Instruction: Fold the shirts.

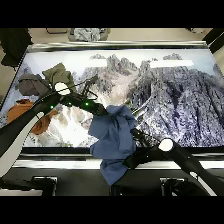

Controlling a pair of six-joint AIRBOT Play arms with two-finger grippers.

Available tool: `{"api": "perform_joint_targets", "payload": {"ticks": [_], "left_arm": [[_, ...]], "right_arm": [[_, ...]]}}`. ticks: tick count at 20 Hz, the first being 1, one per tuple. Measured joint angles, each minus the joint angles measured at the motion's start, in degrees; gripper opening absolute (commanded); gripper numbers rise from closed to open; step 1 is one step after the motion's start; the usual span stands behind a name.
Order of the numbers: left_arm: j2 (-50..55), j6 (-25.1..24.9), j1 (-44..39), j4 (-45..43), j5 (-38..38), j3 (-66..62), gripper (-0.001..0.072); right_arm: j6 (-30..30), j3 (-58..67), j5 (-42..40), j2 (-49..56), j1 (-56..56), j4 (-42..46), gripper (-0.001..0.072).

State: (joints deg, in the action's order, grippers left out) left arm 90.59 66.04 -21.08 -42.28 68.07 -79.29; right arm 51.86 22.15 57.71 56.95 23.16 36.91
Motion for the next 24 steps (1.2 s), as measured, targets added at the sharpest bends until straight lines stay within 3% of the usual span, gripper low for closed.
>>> {"api": "perform_joint_targets", "payload": {"ticks": [1,2,3,5,6,9,13,17,23,24], "left_arm": [[0.0,0.0,0.0,-0.1,-0.4,0.0,0.0217],[0.0,0.0,0.2,-0.3,-0.8,0.0,0.0658],[0.0,0.0,0.5,-0.4,-1.2,-0.1,0.0720],[0.0,0.9,1.8,-1.7,-0.7,-1.4,0.0720],[0.0,2.3,2.8,-3.4,0.4,-2.3,0.0720],[-0.8,7.6,7.4,-12.9,6.2,-5.1,0.0720],[-1.6,12.7,12.7,-21.1,11.8,-3.0,0.0720],[-0.9,14.0,12.9,-19.5,11.2,5.4,0.0720],[1.4,13.7,9.5,-14.6,4.1,12.7,0.0709],[1.9,13.7,8.8,-14.1,3.2,13.2,0.0605]], "right_arm": [[0.6,0.0,-1.1,0.1,0.7,-0.1,0.0206],[0.9,0.0,-1.9,0.1,1.2,-0.1,0.0210],[1.1,0.0,-2.5,0.1,1.5,-0.2,0.0270],[1.4,0.2,-3.3,0.1,1.8,-0.1,0.0584],[1.6,0.6,-3.0,0.0,1.6,0.1,0.0629],[1.7,3.8,1.8,-1.4,-3.5,3.5,0.0631],[0.2,10.1,10.3,-3.3,-18.8,9.0,0.0632],[-1.2,12.7,10.8,-2.3,-30.7,11.2,0.0640],[-3.3,13.5,12.9,3.8,-31.9,11.6,0.0702],[-3.6,13.4,13.7,4.3,-31.1,11.6,0.0706]]}}
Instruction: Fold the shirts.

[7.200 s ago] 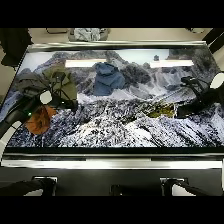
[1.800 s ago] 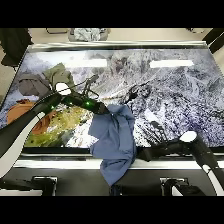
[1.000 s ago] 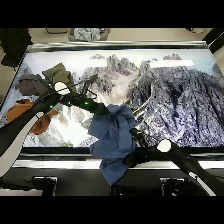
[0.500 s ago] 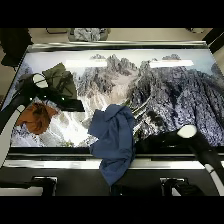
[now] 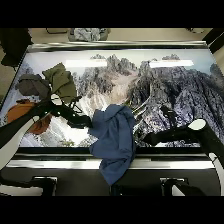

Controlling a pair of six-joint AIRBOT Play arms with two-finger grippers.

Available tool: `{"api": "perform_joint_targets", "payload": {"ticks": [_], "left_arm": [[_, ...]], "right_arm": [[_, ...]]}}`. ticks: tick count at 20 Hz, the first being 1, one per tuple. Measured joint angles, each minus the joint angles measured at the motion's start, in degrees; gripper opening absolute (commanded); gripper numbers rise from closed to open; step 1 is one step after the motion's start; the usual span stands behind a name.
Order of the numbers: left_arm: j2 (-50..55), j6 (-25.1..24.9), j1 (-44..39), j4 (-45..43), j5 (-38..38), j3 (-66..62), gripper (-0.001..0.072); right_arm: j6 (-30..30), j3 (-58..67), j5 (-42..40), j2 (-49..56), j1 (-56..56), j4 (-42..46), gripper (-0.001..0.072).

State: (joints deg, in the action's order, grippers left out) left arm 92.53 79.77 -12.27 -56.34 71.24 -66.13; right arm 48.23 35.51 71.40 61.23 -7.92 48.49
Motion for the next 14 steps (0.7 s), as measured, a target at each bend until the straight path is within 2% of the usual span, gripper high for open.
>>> {"api": "perform_joint_targets", "payload": {"ticks": [1,3,4,5,8,11,13,14], "left_arm": [[0.5,0.0,-0.4,0.9,-0.3,0.2,0.0490],[1.8,0.0,-1.0,2.1,-1.5,0.5,0.0309],[2.3,0.0,-1.3,2.5,-2.3,0.7,0.0132],[2.7,0.0,-1.4,2.6,-3.1,0.7,0.0030],[3.1,0.0,-1.7,3.6,-4.8,0.7,0.0028],[3.1,-0.1,-1.7,3.8,-5.5,0.7,0.0028],[3.0,-0.1,-1.7,3.8,-5.7,0.7,0.0029],[2.9,-0.1,-1.7,3.7,-5.7,0.7,0.0028]], "right_arm": [[-0.3,-0.3,0.6,0.4,0.9,0.0,0.0706],[-0.6,-1.4,1.3,1.0,2.9,0.1,0.0705],[-0.7,-2.4,1.6,1.1,4.3,0.2,0.0705],[-0.9,-3.8,1.8,1.2,5.8,-0.3,0.0705],[-1.5,-8.4,0.3,1.4,12.4,-3.8,0.0704],[-2.4,-11.0,-4.6,1.5,18.9,-7.0,0.0688],[-2.1,-11.7,-8.2,1.5,21.2,-8.2,0.0658],[-1.5,-12.0,-9.6,1.5,22.0,-8.4,0.0573]]}}
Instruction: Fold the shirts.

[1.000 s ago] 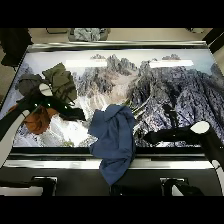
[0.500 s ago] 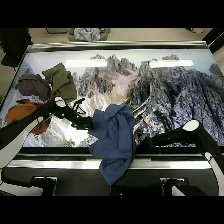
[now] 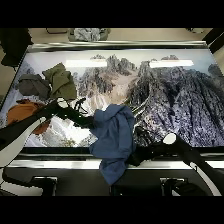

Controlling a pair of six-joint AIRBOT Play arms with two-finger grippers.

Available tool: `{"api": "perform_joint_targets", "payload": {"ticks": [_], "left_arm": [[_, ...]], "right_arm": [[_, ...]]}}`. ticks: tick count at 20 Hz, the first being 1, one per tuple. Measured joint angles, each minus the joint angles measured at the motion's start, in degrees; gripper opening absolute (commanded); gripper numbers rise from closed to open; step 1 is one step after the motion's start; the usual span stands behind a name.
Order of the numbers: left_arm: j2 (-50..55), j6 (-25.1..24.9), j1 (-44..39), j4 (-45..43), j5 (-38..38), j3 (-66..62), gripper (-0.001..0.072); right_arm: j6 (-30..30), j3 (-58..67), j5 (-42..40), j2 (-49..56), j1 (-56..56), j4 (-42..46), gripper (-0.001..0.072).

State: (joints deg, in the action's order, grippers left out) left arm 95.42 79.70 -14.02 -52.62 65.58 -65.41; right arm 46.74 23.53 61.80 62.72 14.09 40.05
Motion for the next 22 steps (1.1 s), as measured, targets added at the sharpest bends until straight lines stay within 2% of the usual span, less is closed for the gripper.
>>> {"api": "perform_joint_targets", "payload": {"ticks": [1,2,3,4,8,11,15,19,21,22], "left_arm": [[-0.1,0.0,0.0,-0.1,0.0,0.0,0.0028],[-0.1,-0.1,0.0,-0.1,0.1,0.0,0.0028],[-0.2,-0.1,0.0,-0.1,0.2,0.0,0.0028],[-0.2,-0.1,0.0,-0.1,0.4,0.0,0.0028],[-0.8,-0.3,0.1,-0.4,0.5,-0.4,0.0027],[-4.2,-1.8,1.6,-0.1,-1.0,-3.8,0.0026],[-12.9,-2.7,6.4,0.2,-3.8,-14.1,0.0026],[-25.0,-3.0,13.5,1.4,-7.3,-23.9,0.0026],[-30.8,-3.0,17.1,1.6,-8.8,-26.1,0.0026],[-33.2,-2.7,18.5,1.6,-8.6,-26.7,0.0026]], "right_arm": [[0.6,-0.2,-1.6,0.0,0.6,0.1,0.0547],[1.3,-0.3,-2.6,0.0,0.9,0.5,0.0381],[1.7,-0.4,-4.4,0.1,1.3,1.2,0.0111],[2.3,-0.5,-5.7,0.1,1.3,2.2,0.0047],[2.9,0.5,-6.3,-0.2,1.6,2.6,0.0047],[3.1,5.9,-3.9,-2.3,1.6,9.1,0.0046],[8.1,24.3,0.9,-7.2,1.6,33.7,0.0049],[12.1,46.1,1.9,-11.1,1.7,57.5,0.0049],[12.9,53.8,2.4,-12.2,1.7,63.4,0.0049],[13.4,56.2,3.0,-12.7,1.7,62.9,0.0050]]}}
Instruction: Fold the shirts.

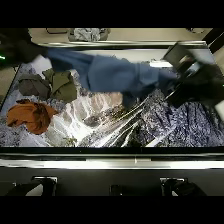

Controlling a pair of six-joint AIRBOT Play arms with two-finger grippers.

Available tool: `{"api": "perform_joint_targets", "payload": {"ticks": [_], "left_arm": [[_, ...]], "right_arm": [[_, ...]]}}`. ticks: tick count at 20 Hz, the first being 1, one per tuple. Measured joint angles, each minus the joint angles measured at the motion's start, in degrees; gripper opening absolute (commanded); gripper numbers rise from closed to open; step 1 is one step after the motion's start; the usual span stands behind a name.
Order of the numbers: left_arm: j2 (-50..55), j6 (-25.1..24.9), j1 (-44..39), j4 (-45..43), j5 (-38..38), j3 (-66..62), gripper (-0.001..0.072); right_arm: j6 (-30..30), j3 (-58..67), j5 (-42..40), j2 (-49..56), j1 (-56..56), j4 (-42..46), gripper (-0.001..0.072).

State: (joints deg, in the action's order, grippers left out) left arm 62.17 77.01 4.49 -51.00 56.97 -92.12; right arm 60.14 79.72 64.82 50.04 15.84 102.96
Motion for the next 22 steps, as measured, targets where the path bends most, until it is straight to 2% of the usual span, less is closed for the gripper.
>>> {"api": "perform_joint_targets", "payload": {"ticks": [4,7,10,13,17,20,22], "left_arm": [[-7.0,1.0,3.2,-2.0,1.2,-1.3,0.0026],[-9.1,1.7,3.9,-4.4,5.9,-0.7,0.0026],[-10.4,2.3,3.4,-5.8,11.0,4.6,0.0026],[-11.5,2.5,1.1,-6.8,14.1,13.9,0.0026],[-11.9,2.7,-2.0,-7.4,15.1,24.0,0.0026],[-8.8,3.0,-2.9,-7.5,12.6,27.3,0.0026],[-3.6,3.0,-3.2,-7.1,10.2,28.2,0.0026]], "right_arm": [[2.0,4.9,5.1,-1.1,-0.1,-8.5,0.0050],[2.4,5.6,13.9,-1.4,-0.1,-12.6,0.0050],[1.5,2.4,22.2,-1.5,-0.2,-15.0,0.0050],[0.5,-4.9,26.8,-1.5,-0.2,-14.6,0.0050],[0.1,-12.7,25.9,-0.7,-0.2,-13.9,0.0050],[0.0,-14.9,19.7,4.0,-0.2,-13.6,0.0049],[-0.2,-15.4,14.0,10.7,-0.6,-14.6,0.0049]]}}
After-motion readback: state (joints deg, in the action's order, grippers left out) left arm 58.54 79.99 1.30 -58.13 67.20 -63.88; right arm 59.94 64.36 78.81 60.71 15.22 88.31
